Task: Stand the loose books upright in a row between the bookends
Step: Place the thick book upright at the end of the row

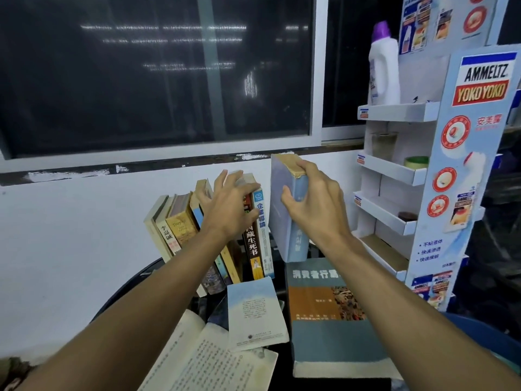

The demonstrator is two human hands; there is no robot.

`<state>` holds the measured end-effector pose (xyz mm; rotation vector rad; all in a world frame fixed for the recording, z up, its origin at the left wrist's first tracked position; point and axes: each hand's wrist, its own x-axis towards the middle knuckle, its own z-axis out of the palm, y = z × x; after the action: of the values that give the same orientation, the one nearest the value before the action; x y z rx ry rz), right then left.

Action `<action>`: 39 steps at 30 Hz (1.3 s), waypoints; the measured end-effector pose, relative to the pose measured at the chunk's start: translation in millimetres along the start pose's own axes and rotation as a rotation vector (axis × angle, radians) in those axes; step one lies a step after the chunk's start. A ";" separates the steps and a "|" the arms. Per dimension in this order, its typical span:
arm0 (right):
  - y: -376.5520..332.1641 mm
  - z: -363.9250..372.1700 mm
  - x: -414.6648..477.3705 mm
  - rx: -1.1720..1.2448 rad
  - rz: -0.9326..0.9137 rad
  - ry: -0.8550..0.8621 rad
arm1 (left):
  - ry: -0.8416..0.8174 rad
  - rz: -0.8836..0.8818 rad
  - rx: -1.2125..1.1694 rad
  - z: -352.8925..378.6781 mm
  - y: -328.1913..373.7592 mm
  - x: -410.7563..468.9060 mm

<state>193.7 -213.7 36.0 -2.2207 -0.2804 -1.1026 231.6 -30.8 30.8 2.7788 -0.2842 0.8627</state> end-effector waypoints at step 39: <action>52.2 104.0 -15.3 0.004 0.117 -0.142 | 0.066 -0.016 -0.022 -1.8 -0.8 4.8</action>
<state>273.9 -187.8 -45.6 -2.2852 -0.2088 -0.8833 234.8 -30.2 34.9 2.7228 -0.2582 0.9389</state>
